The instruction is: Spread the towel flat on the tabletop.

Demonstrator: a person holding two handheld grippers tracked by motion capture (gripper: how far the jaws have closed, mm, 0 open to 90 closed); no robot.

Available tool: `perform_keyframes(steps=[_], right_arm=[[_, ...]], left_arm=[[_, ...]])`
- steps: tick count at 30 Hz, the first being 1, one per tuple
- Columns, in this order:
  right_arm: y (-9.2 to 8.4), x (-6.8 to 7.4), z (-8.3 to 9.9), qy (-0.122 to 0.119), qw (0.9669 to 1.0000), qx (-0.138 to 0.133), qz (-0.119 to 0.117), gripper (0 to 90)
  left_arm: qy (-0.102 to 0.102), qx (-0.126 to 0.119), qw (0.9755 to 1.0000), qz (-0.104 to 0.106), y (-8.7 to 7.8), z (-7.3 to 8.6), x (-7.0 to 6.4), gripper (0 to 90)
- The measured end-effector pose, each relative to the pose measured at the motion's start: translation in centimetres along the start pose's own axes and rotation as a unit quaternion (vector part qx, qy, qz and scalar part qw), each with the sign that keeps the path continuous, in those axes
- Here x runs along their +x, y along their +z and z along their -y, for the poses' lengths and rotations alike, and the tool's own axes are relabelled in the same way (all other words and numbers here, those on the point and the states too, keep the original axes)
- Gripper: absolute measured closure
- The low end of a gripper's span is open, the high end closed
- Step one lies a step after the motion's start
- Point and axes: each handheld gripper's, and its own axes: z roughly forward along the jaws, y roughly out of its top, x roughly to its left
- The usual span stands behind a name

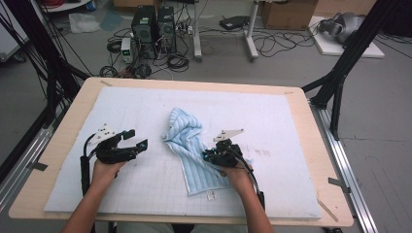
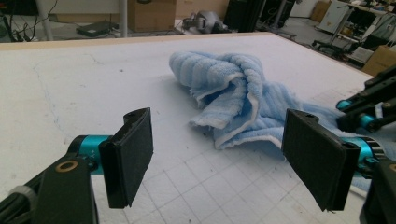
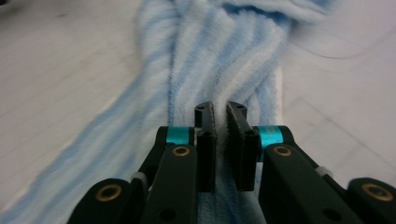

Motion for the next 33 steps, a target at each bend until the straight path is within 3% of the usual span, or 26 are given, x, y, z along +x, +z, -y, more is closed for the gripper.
perform_keyframes(steps=[2, 4, 7, 10, 15, 18, 20, 23, 24, 25, 27, 32, 33], right_arm=[[0.0, 0.4, 0.0, -0.011, 0.9999, -0.003, -0.008, 83.6], [-0.1, 1.7, 0.0, -0.032, 0.9989, -0.007, -0.032, 83.6], [-0.1, 2.7, 0.3, -0.036, 0.9979, -0.001, -0.054, 83.7], [-0.2, 3.1, 0.4, -0.040, 0.9974, -0.001, -0.061, 83.8], [-0.9, 4.2, 0.8, -0.050, 0.9941, 0.005, -0.096, 83.3], [-1.5, 4.4, 0.7, -0.054, 0.9934, -0.011, -0.100, 70.1], [-2.3, 3.9, 0.6, -0.042, 0.9937, -0.044, -0.095, 63.1], [-3.8, 2.4, 0.6, -0.011, 0.9947, -0.093, -0.043, 55.0], [-3.8, 2.4, 0.6, -0.011, 0.9947, -0.093, -0.043, 55.0], [-4.9, 1.3, 0.8, 0.011, 0.9929, -0.118, 0.003, 55.2], [-5.7, 0.4, 1.0, 0.028, 0.9915, -0.121, 0.037, 55.4], [-6.1, -0.9, 1.4, 0.048, 0.9893, -0.120, 0.067, 54.4], [-6.1, -1.1, 1.4, 0.054, 0.9889, -0.118, 0.073, 53.6]], left_arm=[[0.000, 0.000, 1.0000, 0.001, 0.0, 0.0, 0.0, 25.5], [0.001, 0.001, 1.0000, 0.002, 0.0, 0.0, 0.0, 25.6], [0.003, 0.002, 1.0000, 0.004, 0.0, -0.2, 0.0, 26.0], [0.005, 0.001, 1.0000, 0.006, 0.1, -0.4, -0.2, 26.4], [0.009, 0.008, 0.9997, 0.021, 0.7, -1.0, -0.5, 28.7], [0.012, 0.017, 0.9992, 0.033, 1.6, -1.3, -1.0, 29.2], [0.014, 0.027, 0.9988, 0.039, 2.8, -1.5, -1.5, 29.0], [0.014, 0.028, 0.9989, 0.036, 3.6, -1.5, -1.6, 30.0], [0.014, 0.034, 0.9987, 0.035, 4.0, -1.5, -1.7, 30.0], [0.015, 0.049, 0.9979, 0.040, 4.9, -1.5, -1.8, 31.1], [0.023, 0.058, 0.9969, 0.048, 5.6, -1.6, -2.1, 34.4], [0.031, 0.072, 0.9958, 0.048, 7.0, -1.7, -2.4, 45.0], [0.035, 0.076, 0.9953, 0.050, 7.2, -1.7, -2.4, 57.4]])
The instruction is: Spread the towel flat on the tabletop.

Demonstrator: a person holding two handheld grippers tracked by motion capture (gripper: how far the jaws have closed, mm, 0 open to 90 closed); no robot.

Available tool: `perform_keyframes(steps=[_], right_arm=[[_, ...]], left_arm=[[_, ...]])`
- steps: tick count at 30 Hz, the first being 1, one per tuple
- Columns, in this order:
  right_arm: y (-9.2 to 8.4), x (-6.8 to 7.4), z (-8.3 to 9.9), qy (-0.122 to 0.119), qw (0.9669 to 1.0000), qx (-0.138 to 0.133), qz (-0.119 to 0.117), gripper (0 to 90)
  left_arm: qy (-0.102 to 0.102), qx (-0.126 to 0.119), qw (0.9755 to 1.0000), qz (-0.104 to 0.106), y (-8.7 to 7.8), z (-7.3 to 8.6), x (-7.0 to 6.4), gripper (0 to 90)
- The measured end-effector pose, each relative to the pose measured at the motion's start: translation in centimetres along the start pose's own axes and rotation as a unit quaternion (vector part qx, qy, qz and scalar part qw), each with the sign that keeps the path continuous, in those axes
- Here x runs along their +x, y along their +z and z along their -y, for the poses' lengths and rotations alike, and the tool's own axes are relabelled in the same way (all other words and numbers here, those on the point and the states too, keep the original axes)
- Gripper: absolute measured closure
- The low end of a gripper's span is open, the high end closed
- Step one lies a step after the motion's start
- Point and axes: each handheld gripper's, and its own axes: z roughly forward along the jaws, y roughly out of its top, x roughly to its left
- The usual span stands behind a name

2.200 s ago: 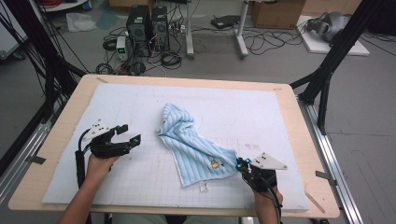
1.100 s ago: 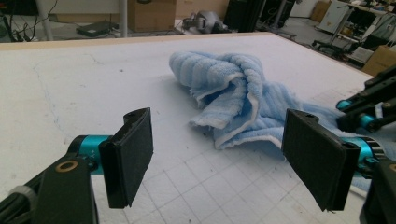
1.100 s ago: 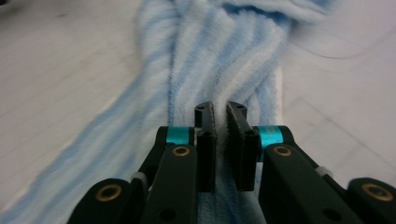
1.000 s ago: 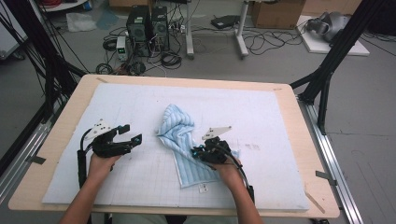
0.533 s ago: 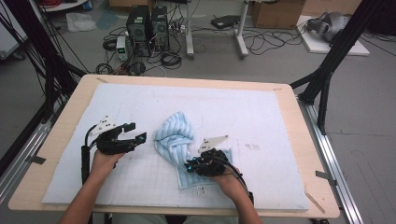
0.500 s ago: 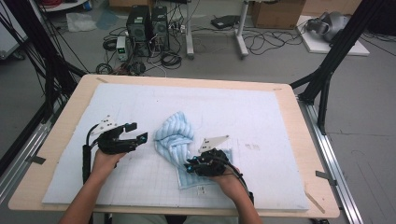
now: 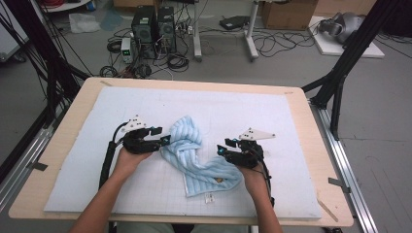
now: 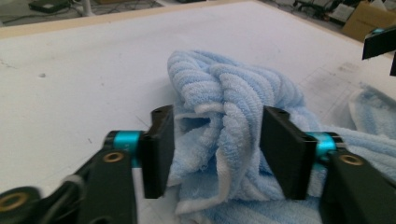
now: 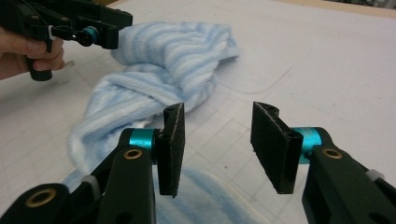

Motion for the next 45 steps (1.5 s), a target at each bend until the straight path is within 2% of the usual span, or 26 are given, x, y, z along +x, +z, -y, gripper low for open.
perform_keyframes(steps=[1, 2, 3, 4, 7, 9, 13, 14, 15, 16, 18, 22, 23, 24, 29, 30, 32, 34, 36, 37, 40, 41, 42, 43, 44, 45], right_arm=[[0.0, 0.0, 0.0, 0.000, 1.0000, 0.000, 0.000, 52.3], [0.2, -0.1, 0.0, 0.001, 1.0000, 0.000, 0.003, 52.0], [0.2, -0.1, 0.0, 0.001, 1.0000, 0.000, 0.003, 52.0], [0.5, -0.1, 0.0, 0.000, 1.0000, 0.004, 0.006, 52.3], [1.0, -0.2, -0.1, -0.001, 0.9999, 0.010, 0.014, 53.9], [1.3, -0.3, -0.4, 0.000, 0.9996, 0.011, 0.025, 55.0], [2.0, -0.5, -1.1, 0.008, 0.9994, 0.010, 0.032, 56.5], [2.7, -0.4, -1.6, 0.007, 0.9995, 0.012, 0.029, 56.8], [2.7, -0.4, -1.6, 0.007, 0.9995, 0.012, 0.029, 56.8], [3.6, -0.2, -2.1, 0.002, 0.9993, 0.024, 0.027, 56.8], [4.1, 0.0, -2.3, 0.001, 0.9993, 0.028, 0.026, 56.8], [6.3, 0.6, -3.1, -0.017, 0.9983, 0.049, 0.026, 55.8], [6.3, 0.6, -3.1, -0.017, 0.9983, 0.049, 0.026, 55.8], [7.1, 0.7, -3.3, -0.020, 0.9977, 0.060, 0.026, 55.3], [8.2, 0.8, -3.8, -0.023, 0.9975, 0.063, 0.023, 56.8], [8.8, 0.8, -4.1, -0.023, 0.9970, 0.072, 0.016, 60.7], [9.6, 1.0, -4.3, -0.026, 0.9964, 0.080, 0.005, 61.7], [10.3, 1.3, -4.4, -0.027, 0.9962, 0.083, -0.008, 57.1], [11.2, 1.5, -4.4, -0.019, 0.9962, 0.084, -0.013, 46.5], [11.7, 1.5, -4.4, -0.013, 0.9953, 0.095, -0.012, 42.8], [13.2, 1.8, -4.3, -0.013, 0.9938, 0.110, -0.016, 42.5], [13.7, 1.9, -4.3, -0.014, 0.9932, 0.114, -0.023, 43.5], [14.2, 2.1, -4.4, -0.016, 0.9921, 0.120, -0.030, 48.6], [14.5, 2.3, -4.3, -0.019, 0.9911, 0.126, -0.038, 55.8], [14.8, 2.4, -4.3, -0.027, 0.9900, 0.132, -0.043, 66.9], [14.8, 2.4, -4.3, -0.027, 0.9900, 0.132, -0.043, 66.9]], left_arm=[[0.004, 0.002, 1.0000, -0.003, 0.2, 0.0, 0.0, 57.4], [0.011, 0.008, 0.9999, -0.005, 0.2, 0.1, 0.0, 83.5], [0.023, 0.015, 0.9995, -0.013, 0.2, 0.2, -0.1, 83.5], [0.026, 0.018, 0.9994, -0.015, 0.1, 0.2, 0.0, 85.7], [0.025, 0.000, 0.9993, -0.026, -0.7, 0.1, 0.4, 85.8], [0.014, -0.027, 0.9987, -0.040, -2.2, -0.3, 0.9, 85.6], [0.004, -0.045, 0.9975, -0.054, -3.4, -0.2, 1.4, 85.0], [0.003, -0.043, 0.9973, -0.059, -3.7, -0.2, 1.6, 85.0], [-0.001, -0.041, 0.9972, -0.062, -3.8, 0.0, 1.8, 85.0], [-0.005, -0.037, 0.9972, -0.065, -3.9, 0.1, 1.9, 84.9], [-0.009, -0.034, 0.9967, -0.073, -4.2, 0.4, 2.2, 84.9], [-0.013, -0.025, 0.9956, -0.090, -4.9, 0.9, 2.5, 85.0], [-0.013, -0.025, 0.9956, -0.090, -4.9, 0.9, 2.5, 85.0], [-0.014, -0.023, 0.9953, -0.093, -5.1, 1.1, 2.6, 85.0], [-0.025, -0.022, 0.9951, -0.093, -6.0, 2.0, 3.0, 85.0], [-0.026, -0.024, 0.9950, -0.093, -6.2, 2.2, 3.1, 85.0], [-0.028, -0.027, 0.9950, -0.092, -6.4, 2.4, 3.2, 85.0], [-0.029, -0.033, 0.9953, -0.087, -6.5, 2.5, 3.3, 85.0], [-0.030, -0.035, 0.9953, -0.085, -6.5, 2.5, 3.2, 85.0], [-0.030, -0.035, 0.9953, -0.085, -6.5, 2.5, 3.2, 85.0], [-0.031, -0.032, 0.9956, -0.083, -6.4, 2.5, 3.2, 85.0], [-0.031, -0.032, 0.9956, -0.083, -6.4, 2.5, 3.2, 85.0], [-0.031, -0.032, 0.9957, -0.082, -6.4, 2.6, 3.2, 85.0], [-0.031, -0.032, 0.9957, -0.082, -6.4, 2.6, 3.2, 85.0], [-0.030, -0.032, 0.9957, -0.081, -6.4, 2.6, 3.2, 85.0], [-0.031, -0.033, 0.9958, -0.080, -6.4, 2.6, 3.3, 85.0]])
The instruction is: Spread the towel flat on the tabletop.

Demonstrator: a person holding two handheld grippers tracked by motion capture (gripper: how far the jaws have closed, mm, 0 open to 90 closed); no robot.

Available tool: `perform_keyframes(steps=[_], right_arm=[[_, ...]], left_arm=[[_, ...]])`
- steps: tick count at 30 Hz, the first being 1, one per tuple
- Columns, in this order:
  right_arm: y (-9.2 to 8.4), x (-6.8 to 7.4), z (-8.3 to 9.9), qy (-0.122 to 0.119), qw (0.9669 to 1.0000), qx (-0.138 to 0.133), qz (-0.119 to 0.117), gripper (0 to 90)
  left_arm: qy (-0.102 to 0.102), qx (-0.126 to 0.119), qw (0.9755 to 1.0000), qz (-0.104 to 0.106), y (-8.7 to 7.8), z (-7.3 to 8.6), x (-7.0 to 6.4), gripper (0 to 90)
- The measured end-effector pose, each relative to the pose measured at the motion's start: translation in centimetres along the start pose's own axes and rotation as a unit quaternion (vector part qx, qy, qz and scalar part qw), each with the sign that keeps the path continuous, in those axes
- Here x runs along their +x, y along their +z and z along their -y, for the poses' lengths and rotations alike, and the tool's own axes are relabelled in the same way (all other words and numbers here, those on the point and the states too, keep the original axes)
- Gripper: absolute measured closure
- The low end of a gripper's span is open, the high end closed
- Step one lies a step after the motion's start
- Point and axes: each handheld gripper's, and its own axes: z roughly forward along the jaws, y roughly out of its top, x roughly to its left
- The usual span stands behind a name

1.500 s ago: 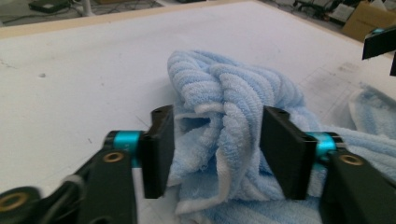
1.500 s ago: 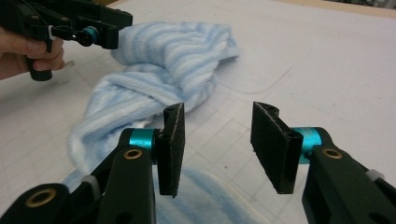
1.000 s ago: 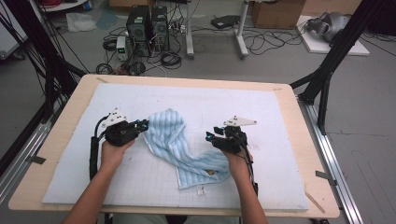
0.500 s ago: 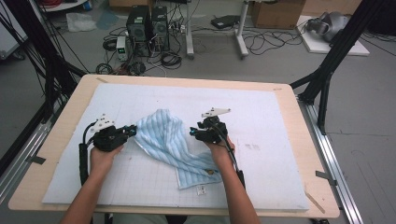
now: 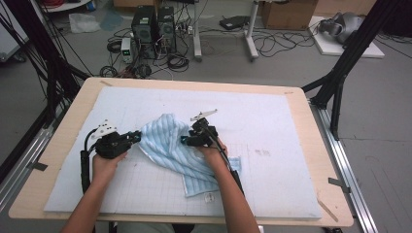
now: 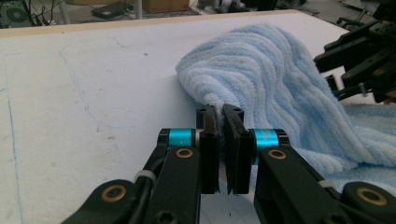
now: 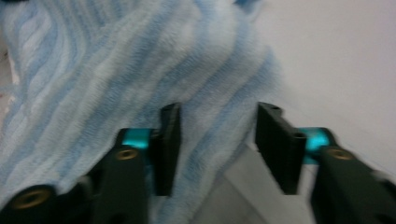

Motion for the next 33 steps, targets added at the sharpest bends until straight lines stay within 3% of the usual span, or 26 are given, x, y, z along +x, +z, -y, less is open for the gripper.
perform_keyframes(steps=[2, 4, 5, 6, 13, 18, 20, 22, 24, 33], right_arm=[[0.0, 0.2, -0.1, -0.026, 0.9996, 0.003, -0.004, 83.8], [-0.3, 0.3, -0.2, -0.034, 0.9994, 0.003, 0.002, 84.5], [-1.1, 0.3, -0.3, -0.047, 0.9986, -0.003, 0.023, 84.8], [-1.1, 0.3, -0.3, -0.047, 0.9986, -0.003, 0.023, 84.8], [-5.9, -1.6, 0.2, -0.025, 0.9954, -0.051, 0.077, 85.3], [-7.7, -2.1, 0.8, -0.024, 0.9928, -0.058, 0.102, 85.3], [-7.9, -1.9, 1.2, -0.039, 0.9919, -0.048, 0.111, 85.2], [-7.7, -1.5, 1.4, -0.051, 0.9926, -0.045, 0.101, 85.1], [-7.2, -1.0, 1.6, -0.054, 0.9947, -0.047, 0.074, 84.6], [-4.1, 1.4, 1.6, -0.095, 0.9952, -0.021, 0.009, 83.4]], left_arm=[[0.000, 0.000, 1.0000, 0.000, 0.0, 0.0, 0.0, 85.0], [0.002, 0.000, 1.0000, 0.002, 0.0, 0.0, -0.1, 85.0], [0.003, 0.001, 1.0000, 0.002, 0.0, 0.0, -0.1, 85.0], [0.003, 0.001, 1.0000, 0.003, 0.0, 0.0, -0.2, 85.0], [0.000, -0.002, 0.9998, 0.019, 0.7, -0.1, -1.0, 85.0], [0.002, -0.002, 0.9992, 0.040, 1.8, 0.0, -2.1, 84.9], [0.003, 0.002, 0.9992, 0.041, 2.2, 0.1, -2.4, 84.9], [0.004, 0.005, 0.9994, 0.035, 2.2, 0.2, -2.3, 84.6], [0.003, 0.005, 0.9994, 0.033, 2.1, 0.2, -2.2, 84.1], [-0.003, -0.004, 0.9999, 0.011, 0.7, 0.1, -1.2, 83.8]])
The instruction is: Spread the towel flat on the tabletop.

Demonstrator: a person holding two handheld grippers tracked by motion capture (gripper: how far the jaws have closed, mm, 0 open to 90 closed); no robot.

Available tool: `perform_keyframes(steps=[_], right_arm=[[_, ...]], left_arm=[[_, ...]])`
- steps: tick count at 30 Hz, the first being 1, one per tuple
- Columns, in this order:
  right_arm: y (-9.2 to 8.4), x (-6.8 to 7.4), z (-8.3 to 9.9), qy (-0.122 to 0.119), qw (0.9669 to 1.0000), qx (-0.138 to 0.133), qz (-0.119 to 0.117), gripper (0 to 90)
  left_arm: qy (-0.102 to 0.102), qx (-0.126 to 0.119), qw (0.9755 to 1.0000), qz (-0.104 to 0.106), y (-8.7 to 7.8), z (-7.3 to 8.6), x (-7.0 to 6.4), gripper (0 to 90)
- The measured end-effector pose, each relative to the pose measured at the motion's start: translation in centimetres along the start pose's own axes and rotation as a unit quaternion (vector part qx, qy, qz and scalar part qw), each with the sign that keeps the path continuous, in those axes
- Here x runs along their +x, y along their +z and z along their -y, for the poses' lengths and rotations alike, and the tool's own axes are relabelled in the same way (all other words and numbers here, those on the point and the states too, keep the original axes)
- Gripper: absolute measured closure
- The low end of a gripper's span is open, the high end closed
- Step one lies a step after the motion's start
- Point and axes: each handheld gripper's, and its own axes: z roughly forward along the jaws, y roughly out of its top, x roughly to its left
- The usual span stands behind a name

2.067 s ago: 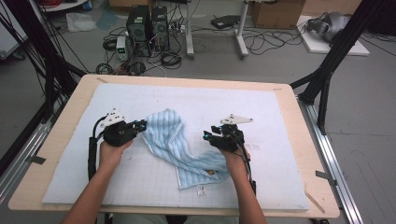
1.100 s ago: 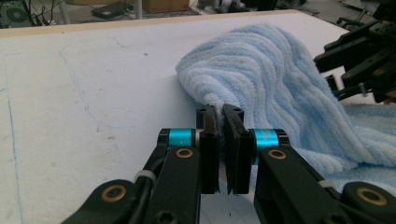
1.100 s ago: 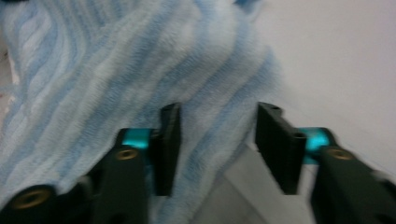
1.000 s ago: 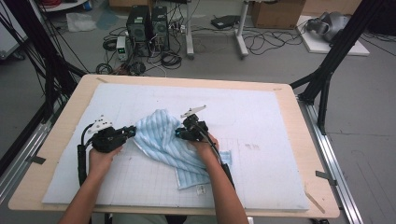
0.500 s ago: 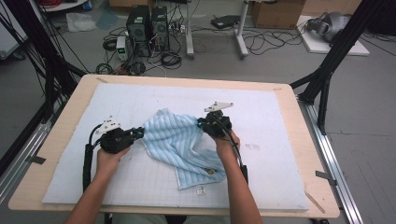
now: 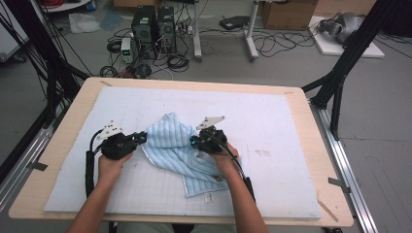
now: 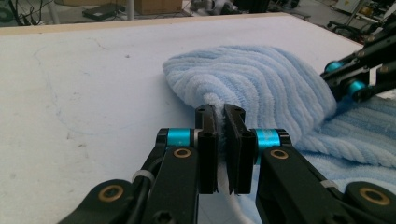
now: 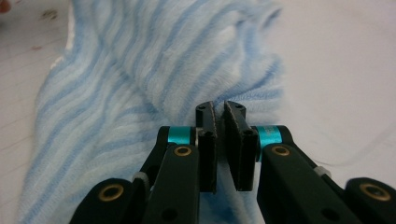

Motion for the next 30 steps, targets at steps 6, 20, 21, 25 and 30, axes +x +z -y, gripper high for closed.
perform_keyframes(steps=[6, 20, 21, 25, 30], right_arm=[[2.0, 1.1, 0.2, -0.011, 0.9987, 0.026, -0.042, 74.7], [-3.4, -3.9, 1.1, 0.112, 0.9888, -0.089, 0.041, 70.8], [-3.4, -3.9, 1.1, 0.112, 0.9888, -0.089, 0.041, 70.8], [-2.3, -4.8, 1.7, 0.116, 0.9887, -0.048, 0.082, 74.5], [0.0, -4.3, 1.7, 0.110, 0.9925, -0.019, 0.051, 66.0]], left_arm=[[0.000, 0.002, 1.0000, -0.001, 0.0, 0.2, 0.0, 83.8], [0.001, 0.002, 1.0000, -0.004, -0.2, 0.6, 0.3, 83.8], [0.001, 0.002, 1.0000, -0.004, -0.2, 0.6, 0.3, 83.8], [0.000, 0.002, 1.0000, -0.004, -0.3, 0.6, 0.4, 83.8], [0.001, 0.004, 1.0000, -0.004, -0.3, 0.7, 0.4, 83.8]])
